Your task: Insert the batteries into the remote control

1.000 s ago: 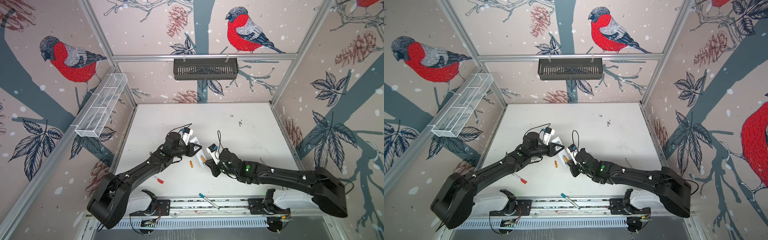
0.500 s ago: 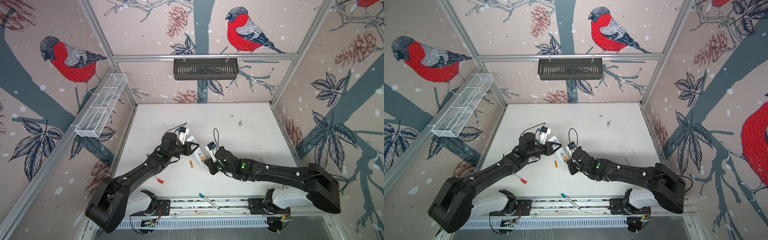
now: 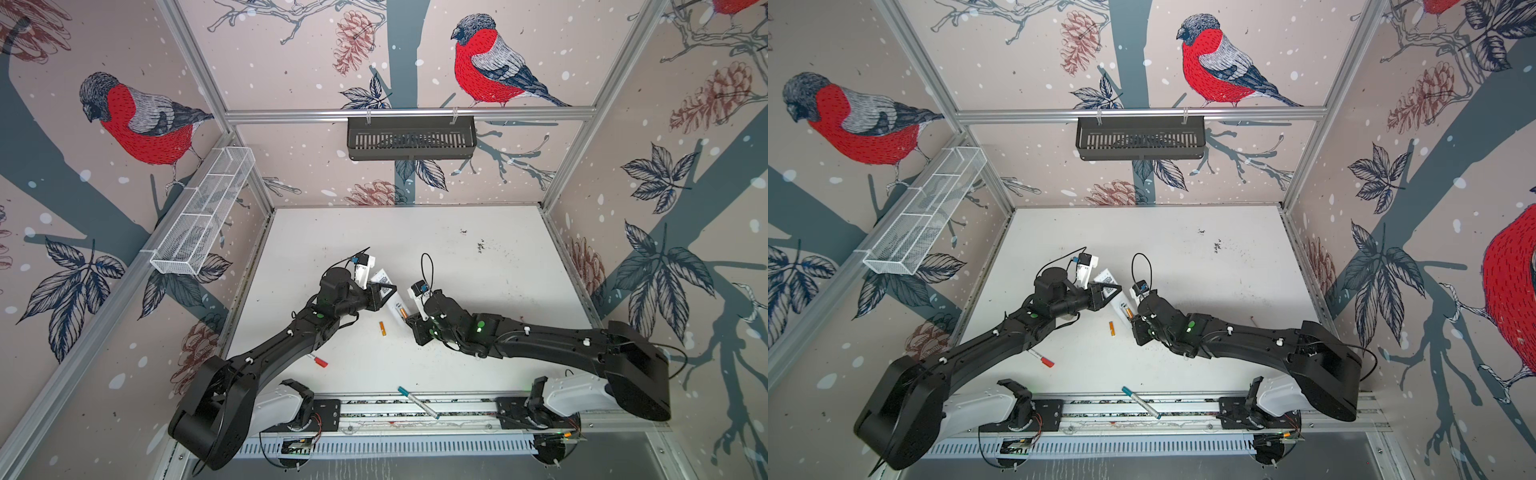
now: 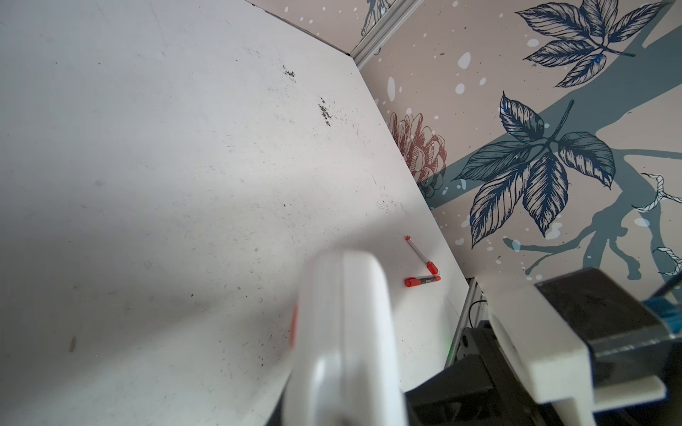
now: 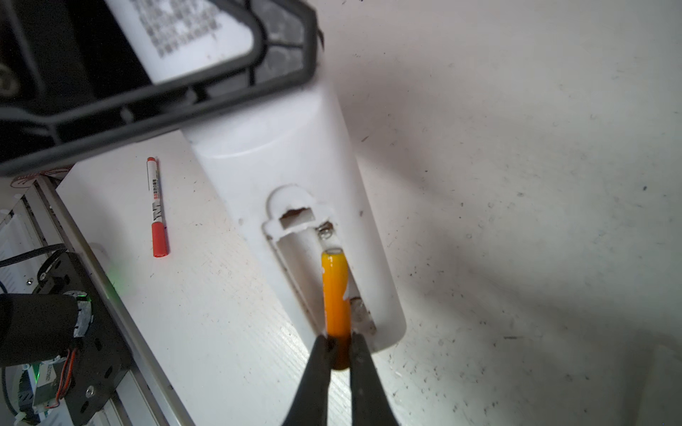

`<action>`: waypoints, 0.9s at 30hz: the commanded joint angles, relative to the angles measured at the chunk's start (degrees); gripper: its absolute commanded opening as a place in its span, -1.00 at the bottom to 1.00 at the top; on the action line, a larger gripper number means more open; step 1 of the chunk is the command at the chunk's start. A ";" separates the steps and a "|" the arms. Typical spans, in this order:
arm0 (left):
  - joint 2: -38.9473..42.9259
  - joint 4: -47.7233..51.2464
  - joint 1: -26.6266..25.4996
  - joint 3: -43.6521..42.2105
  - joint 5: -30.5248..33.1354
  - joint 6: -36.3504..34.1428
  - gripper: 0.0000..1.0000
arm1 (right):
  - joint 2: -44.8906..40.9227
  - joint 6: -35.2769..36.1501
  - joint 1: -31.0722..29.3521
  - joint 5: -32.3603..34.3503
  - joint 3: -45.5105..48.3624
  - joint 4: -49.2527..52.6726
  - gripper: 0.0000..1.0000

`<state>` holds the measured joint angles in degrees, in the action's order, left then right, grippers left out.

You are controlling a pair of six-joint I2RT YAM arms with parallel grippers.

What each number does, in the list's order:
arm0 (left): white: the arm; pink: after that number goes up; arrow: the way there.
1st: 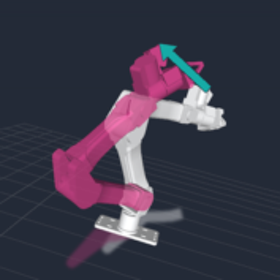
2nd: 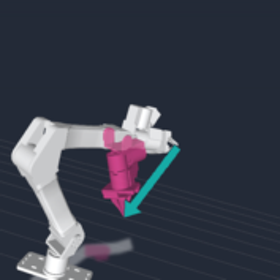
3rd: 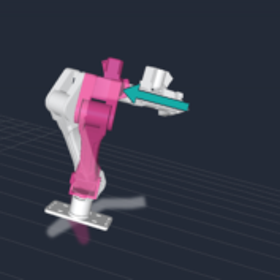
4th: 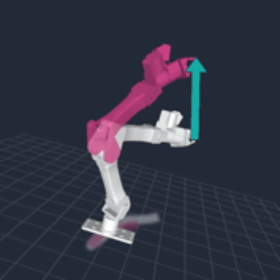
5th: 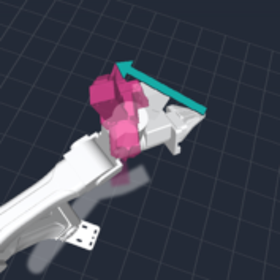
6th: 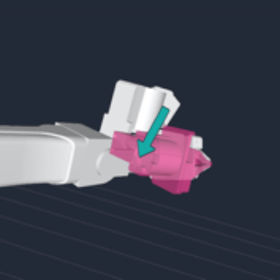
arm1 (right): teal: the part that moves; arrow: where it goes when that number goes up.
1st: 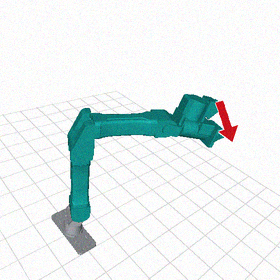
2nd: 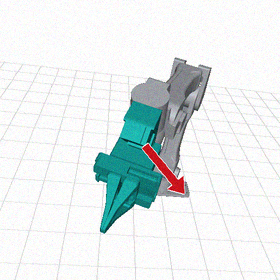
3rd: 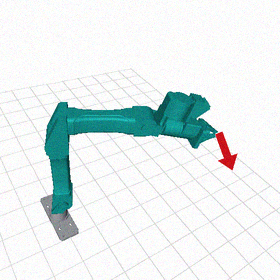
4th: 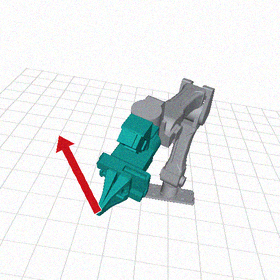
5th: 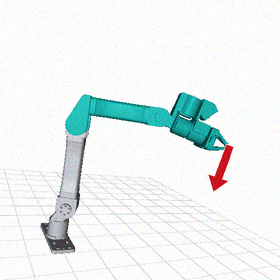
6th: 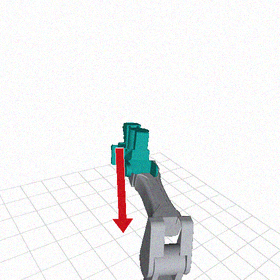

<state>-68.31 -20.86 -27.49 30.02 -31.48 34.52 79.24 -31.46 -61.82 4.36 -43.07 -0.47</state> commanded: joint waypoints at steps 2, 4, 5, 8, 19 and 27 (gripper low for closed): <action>-0.04 -3.16 0.15 0.20 -5.43 1.69 -1.00 | 0.98 0.21 0.30 4.82 -1.35 -0.49 -0.75; 0.25 -2.89 0.15 0.22 -5.99 1.80 -1.00 | 1.19 0.67 0.30 5.51 -1.56 -0.84 -0.75; 0.50 -2.78 0.14 0.28 -6.12 1.84 -1.00 | 1.06 0.82 0.30 5.82 -1.49 -1.06 -0.75; 1.18 -2.00 0.40 0.30 -6.78 2.20 -1.00 | 0.83 1.35 0.53 5.87 -1.49 -1.56 -0.74; 1.34 -8.66 5.95 -2.67 -12.78 9.34 -1.00 | 0.80 6.01 -1.26 0.83 -2.62 -2.34 -0.66; -1.26 -12.52 7.82 -3.22 -17.31 12.92 -1.00 | 2.14 6.30 -1.74 0.23 -4.25 -1.95 -0.66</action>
<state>-69.17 -26.06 -20.29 27.18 -43.29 44.10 81.03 -25.52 -63.55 5.10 -46.76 -1.87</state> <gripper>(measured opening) 0.206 0.169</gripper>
